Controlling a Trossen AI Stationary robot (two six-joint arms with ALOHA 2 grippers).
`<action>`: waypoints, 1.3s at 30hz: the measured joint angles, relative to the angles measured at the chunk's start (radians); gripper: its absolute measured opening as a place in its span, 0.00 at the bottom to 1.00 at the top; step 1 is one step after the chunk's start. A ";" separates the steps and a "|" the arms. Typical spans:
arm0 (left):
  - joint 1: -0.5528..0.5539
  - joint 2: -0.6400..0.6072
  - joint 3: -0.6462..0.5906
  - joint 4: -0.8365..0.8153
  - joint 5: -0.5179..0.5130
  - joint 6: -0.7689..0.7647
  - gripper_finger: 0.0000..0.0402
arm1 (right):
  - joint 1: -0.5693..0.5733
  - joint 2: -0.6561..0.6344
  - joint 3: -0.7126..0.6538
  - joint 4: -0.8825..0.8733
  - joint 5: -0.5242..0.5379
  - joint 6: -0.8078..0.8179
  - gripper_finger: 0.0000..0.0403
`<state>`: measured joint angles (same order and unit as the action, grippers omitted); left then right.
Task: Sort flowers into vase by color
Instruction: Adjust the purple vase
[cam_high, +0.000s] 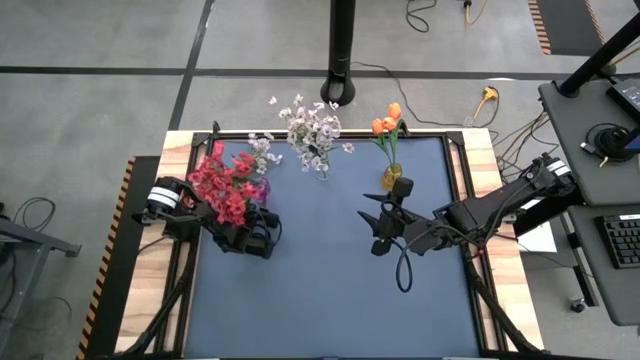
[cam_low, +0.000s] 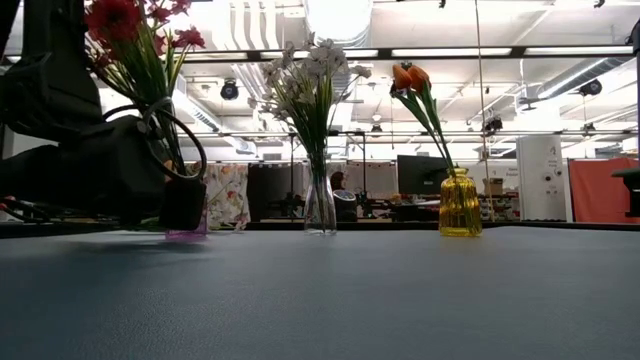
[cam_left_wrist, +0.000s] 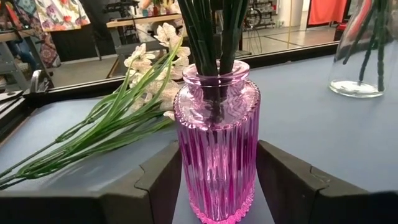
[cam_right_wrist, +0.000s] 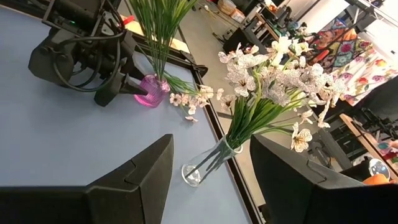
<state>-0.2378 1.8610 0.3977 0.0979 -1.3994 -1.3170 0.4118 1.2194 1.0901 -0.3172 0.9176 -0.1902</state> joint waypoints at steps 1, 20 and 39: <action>-0.002 0.000 0.000 0.001 0.000 0.000 0.45 | 0.000 0.000 0.000 0.000 0.000 0.001 0.51; -0.024 0.000 0.000 0.079 0.011 0.000 0.45 | 0.000 0.000 0.000 -0.008 0.000 0.007 0.51; -0.026 0.000 0.057 0.105 0.033 0.078 0.45 | 0.000 -0.001 0.000 -0.039 0.000 0.037 0.51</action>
<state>-0.2634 1.8610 0.4550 0.2026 -1.3659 -1.2392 0.4118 1.2186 1.0901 -0.3566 0.9175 -0.1528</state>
